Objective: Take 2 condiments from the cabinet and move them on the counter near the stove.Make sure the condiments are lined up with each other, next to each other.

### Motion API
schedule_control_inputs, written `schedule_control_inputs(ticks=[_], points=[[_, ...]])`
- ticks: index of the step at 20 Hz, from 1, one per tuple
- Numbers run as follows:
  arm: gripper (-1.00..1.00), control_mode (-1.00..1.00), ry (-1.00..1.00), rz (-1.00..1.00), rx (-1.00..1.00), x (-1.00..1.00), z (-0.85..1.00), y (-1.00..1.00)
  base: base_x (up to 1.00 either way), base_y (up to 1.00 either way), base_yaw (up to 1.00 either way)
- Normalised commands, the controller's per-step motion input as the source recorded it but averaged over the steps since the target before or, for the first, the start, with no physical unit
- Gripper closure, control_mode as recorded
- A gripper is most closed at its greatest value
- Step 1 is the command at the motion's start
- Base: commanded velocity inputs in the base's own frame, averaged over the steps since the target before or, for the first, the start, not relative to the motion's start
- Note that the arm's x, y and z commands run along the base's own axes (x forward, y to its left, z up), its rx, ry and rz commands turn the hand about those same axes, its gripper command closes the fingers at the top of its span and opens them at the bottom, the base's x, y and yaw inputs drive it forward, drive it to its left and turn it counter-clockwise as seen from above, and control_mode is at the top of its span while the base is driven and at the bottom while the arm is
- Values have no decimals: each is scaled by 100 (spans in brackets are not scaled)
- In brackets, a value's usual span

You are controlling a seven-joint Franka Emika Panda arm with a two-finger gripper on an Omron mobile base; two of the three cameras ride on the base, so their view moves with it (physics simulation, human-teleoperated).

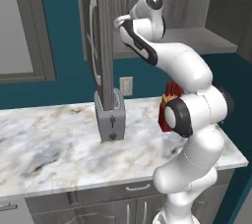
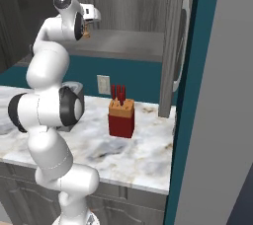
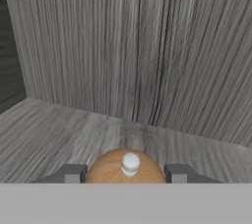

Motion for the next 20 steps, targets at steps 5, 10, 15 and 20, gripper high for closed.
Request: schedule_control_inputs(ticks=[5,10,15,20], points=[[100,-100,0,0,0,0,-24,0,0,0,0],[100,-100,0,0,0,-11,-11,0,0,0,0],[100,-100,0,0,0,-32,0,0,0,0,0],[100,-100,-5,0,0,-45,0,-6,0,0,0]])
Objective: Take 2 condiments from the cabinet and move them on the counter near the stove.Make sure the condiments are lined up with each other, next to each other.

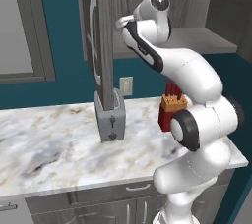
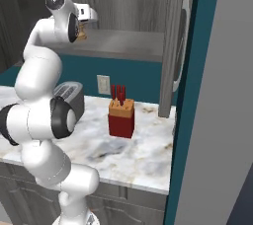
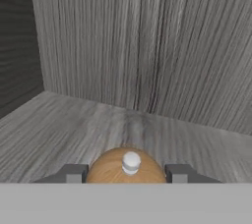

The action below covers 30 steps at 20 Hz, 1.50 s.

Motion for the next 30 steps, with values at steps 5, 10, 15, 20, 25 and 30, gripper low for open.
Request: schedule_control_inputs(ticks=[5,10,15,20,25,30], points=[[100,-100,-12,0,0,-55,10,-17,0,0,0],[100,-100,-4,0,0,-61,22,-24,0,0,0],[100,-100,5,0,0,-56,39,-28,0,0,0],[100,-100,2,1,0,-57,11,-22,0,0,0],[100,-100,1,0,0,-92,-4,-1,0,0,0],[100,-100,0,0,0,-94,-10,-1,0,0,0]])
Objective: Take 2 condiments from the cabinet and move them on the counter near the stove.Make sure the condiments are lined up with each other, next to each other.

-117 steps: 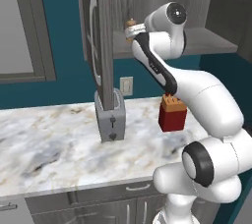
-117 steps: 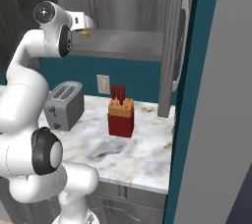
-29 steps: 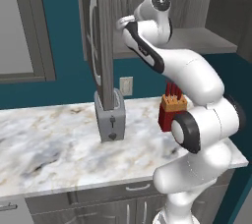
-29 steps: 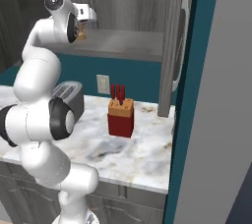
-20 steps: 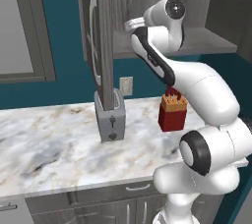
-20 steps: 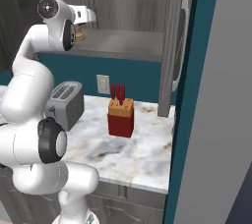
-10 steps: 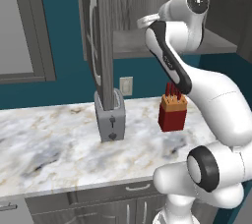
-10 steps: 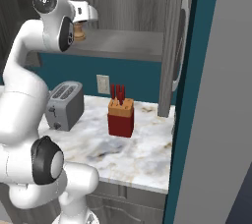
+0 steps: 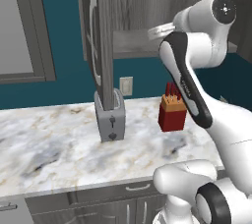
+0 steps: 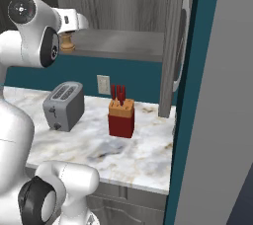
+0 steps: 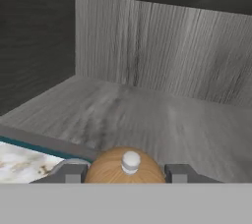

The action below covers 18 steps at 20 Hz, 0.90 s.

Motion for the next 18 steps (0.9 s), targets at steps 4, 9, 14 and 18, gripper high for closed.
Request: schedule_control_inputs(ticks=[4,9,14,18], points=[[100,-100,0,0,0,-80,-14,-3,0,0,0],[100,-100,0,0,1,-61,-6,-1,0,0,0],[100,-100,0,0,0,-62,-5,-15,0,0,0],[100,-100,0,0,0,-49,-23,-18,0,0,0]])
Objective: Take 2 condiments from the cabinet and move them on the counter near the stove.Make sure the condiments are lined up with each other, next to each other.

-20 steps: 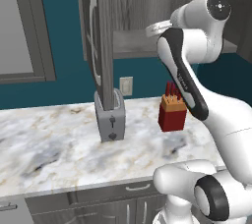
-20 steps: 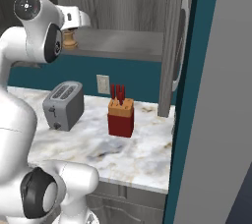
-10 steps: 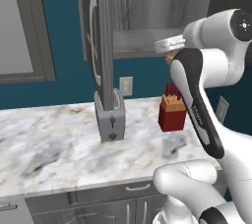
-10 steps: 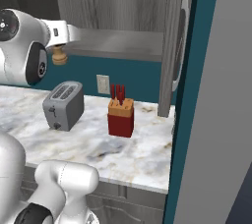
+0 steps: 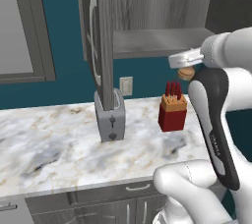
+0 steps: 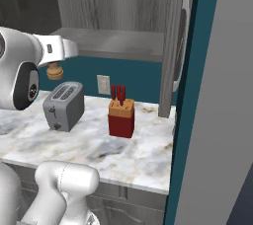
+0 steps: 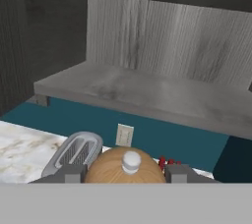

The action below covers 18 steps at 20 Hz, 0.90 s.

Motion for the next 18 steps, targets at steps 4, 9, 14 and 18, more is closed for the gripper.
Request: schedule_control_inputs(ticks=[4,9,14,18], points=[[100,-100,0,0,0,-38,-22,-11,0,0,0],[100,-100,0,0,0,-16,-19,0,0,0,0],[100,-100,0,0,0,-9,-15,0,0,0,0],[100,-100,0,0,0,0,0,0,0,0,0]])
